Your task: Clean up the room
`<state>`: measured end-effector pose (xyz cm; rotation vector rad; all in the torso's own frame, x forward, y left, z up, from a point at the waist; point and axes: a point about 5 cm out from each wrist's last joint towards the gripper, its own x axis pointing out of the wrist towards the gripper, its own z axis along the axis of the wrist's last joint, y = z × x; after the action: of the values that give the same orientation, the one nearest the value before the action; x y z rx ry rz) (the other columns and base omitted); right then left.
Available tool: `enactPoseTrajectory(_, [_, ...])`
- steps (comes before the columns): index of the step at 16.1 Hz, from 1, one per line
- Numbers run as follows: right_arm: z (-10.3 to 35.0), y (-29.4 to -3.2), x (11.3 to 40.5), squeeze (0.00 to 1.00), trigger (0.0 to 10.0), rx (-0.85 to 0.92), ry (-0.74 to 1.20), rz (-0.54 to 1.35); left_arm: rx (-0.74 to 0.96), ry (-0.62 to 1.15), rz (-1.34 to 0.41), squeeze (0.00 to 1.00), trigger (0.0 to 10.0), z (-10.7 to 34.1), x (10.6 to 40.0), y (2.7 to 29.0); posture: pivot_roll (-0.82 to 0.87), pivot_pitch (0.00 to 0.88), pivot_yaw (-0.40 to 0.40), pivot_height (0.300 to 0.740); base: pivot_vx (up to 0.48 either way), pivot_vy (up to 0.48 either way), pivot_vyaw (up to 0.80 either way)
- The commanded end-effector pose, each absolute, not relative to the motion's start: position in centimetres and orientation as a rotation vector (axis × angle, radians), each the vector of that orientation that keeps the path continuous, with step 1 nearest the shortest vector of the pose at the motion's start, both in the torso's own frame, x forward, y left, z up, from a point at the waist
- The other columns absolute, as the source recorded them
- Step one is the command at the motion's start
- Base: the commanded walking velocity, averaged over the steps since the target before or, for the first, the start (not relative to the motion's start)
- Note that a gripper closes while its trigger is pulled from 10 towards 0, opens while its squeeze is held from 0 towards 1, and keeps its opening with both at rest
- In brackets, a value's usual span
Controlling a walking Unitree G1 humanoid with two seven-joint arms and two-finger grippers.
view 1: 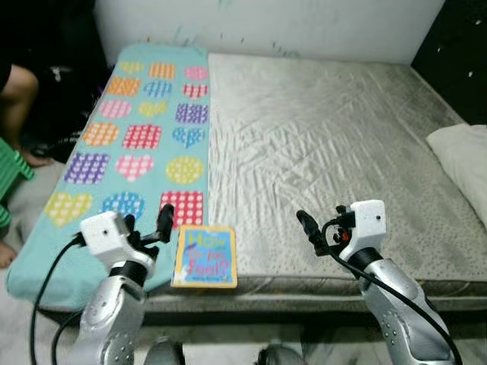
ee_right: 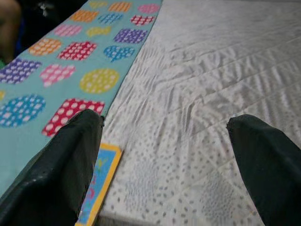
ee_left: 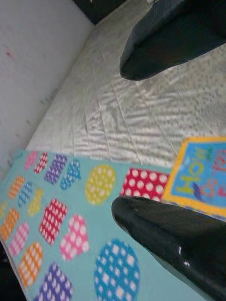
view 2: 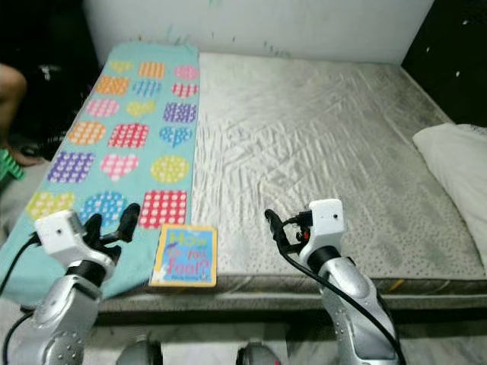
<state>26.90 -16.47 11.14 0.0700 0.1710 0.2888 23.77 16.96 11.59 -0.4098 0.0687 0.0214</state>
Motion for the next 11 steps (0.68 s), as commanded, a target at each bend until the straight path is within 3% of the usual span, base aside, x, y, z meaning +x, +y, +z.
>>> enactPoseTrajectory(1, [11.1, -16.9, 26.5, 0.0, 10.0, 0.065, 0.181, 0.294, -0.404, 0.072, 0.034, 0.0, 10.0, 11.8, 23.3, 17.0, -0.05, 0.141, -0.076, 0.647, 0.0, 0.0, 0.0])
enactPoseTrajectory(7, [10.7, -17.4, 24.8, 0.0, 10.0, 0.038, 0.248, 0.357, -0.402, 0.083, 0.12, 0.0, 10.0, 12.0, 20.9, 18.2, -0.05, 0.212, -0.119, 0.647, 0.0, 0.0, 0.0])
enactPoseTrajectory(11, [11.0, -17.6, 24.2, 0.0, 10.0, 0.019, 0.266, 0.392, -0.395, 0.086, 0.124, 0.0, 10.0, 12.3, 21.1, 18.5, -0.08, 0.242, -0.124, 0.647, 0.0, 0.0, 0.0])
